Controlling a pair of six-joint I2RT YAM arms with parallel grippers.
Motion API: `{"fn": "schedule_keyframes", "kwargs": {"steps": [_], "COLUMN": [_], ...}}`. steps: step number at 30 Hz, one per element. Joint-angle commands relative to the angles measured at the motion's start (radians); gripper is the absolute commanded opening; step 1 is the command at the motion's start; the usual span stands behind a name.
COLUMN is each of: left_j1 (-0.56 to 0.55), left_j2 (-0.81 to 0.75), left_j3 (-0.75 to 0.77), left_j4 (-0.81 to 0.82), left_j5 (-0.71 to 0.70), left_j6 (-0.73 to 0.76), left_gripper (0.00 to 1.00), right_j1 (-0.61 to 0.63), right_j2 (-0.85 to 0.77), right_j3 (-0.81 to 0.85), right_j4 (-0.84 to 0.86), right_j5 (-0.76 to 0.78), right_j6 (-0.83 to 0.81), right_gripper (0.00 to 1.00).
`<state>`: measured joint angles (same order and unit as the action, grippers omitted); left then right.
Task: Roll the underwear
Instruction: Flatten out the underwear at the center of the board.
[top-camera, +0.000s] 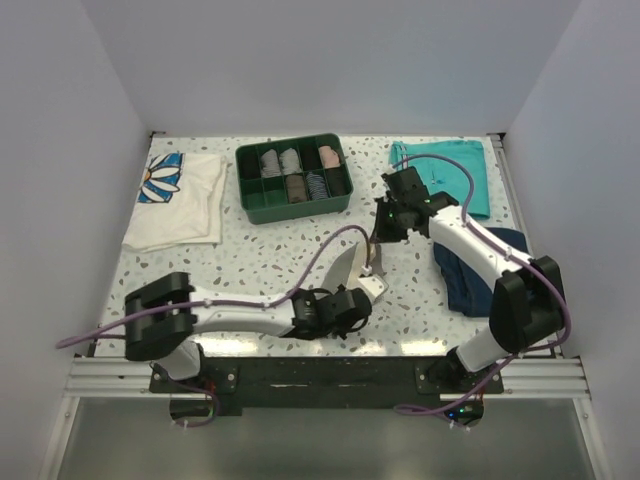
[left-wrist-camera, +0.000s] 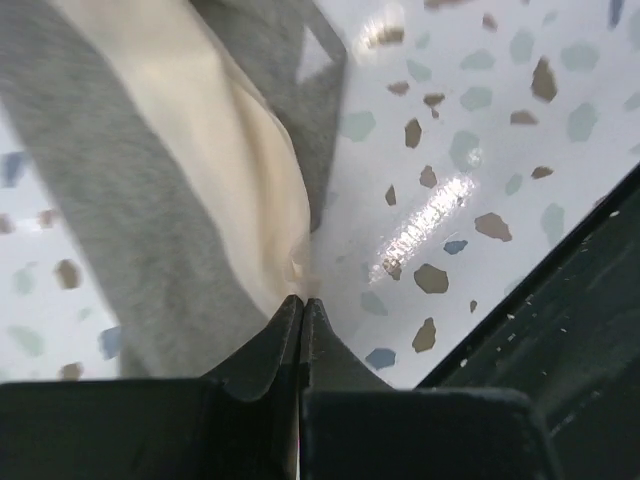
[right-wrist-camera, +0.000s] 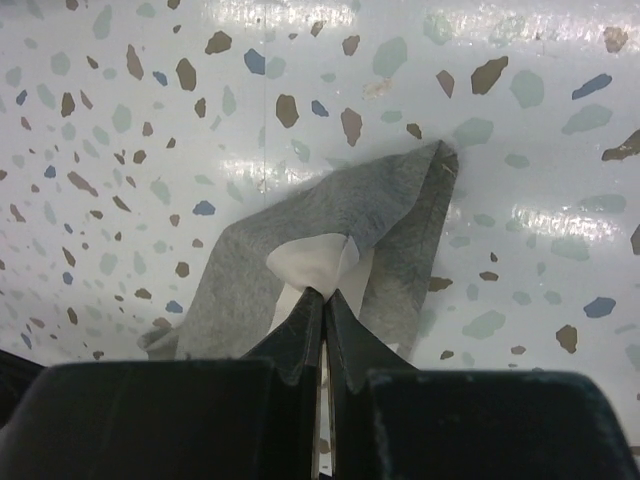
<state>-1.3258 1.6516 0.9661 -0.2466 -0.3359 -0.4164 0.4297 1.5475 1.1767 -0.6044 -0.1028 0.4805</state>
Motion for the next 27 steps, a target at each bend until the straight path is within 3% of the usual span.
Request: {"fn": "schedule_keyframes", "kwargs": {"steps": [1, 6, 12, 16, 20, 27], "left_j1": [0.020, 0.028, 0.027, 0.027, 0.027, 0.027], "left_j2": [-0.317, -0.582, -0.708, -0.785, -0.832, -0.829], "left_j3": [0.002, 0.009, 0.057, 0.065, 0.118, 0.278], "left_j4": [-0.136, -0.278, -0.496, -0.600, -0.712, -0.847], "left_j5": [-0.196, -0.313, -0.380, -0.397, -0.399, -0.377], "left_j6": [-0.097, -0.189, -0.327, -0.395, -0.475, -0.503], "left_gripper": [0.00, 0.00, 0.00, 0.00, 0.00, 0.00], "right_j1": [-0.006, -0.002, 0.055, 0.139, 0.211, 0.228], "right_j2": [-0.111, -0.313, -0.549, -0.706, -0.754, -0.813], "right_j3": [-0.031, -0.159, -0.262, -0.253, -0.209, -0.103], "right_j4": [-0.049, -0.011, 0.011, -0.018, -0.073, -0.129], "right_j5": [-0.049, -0.168, -0.250, -0.259, -0.278, -0.336], "right_j6": [-0.028, -0.004, 0.081, 0.119, 0.185, 0.239], "right_gripper": [0.02, 0.01, 0.00, 0.00, 0.00, 0.00]}}
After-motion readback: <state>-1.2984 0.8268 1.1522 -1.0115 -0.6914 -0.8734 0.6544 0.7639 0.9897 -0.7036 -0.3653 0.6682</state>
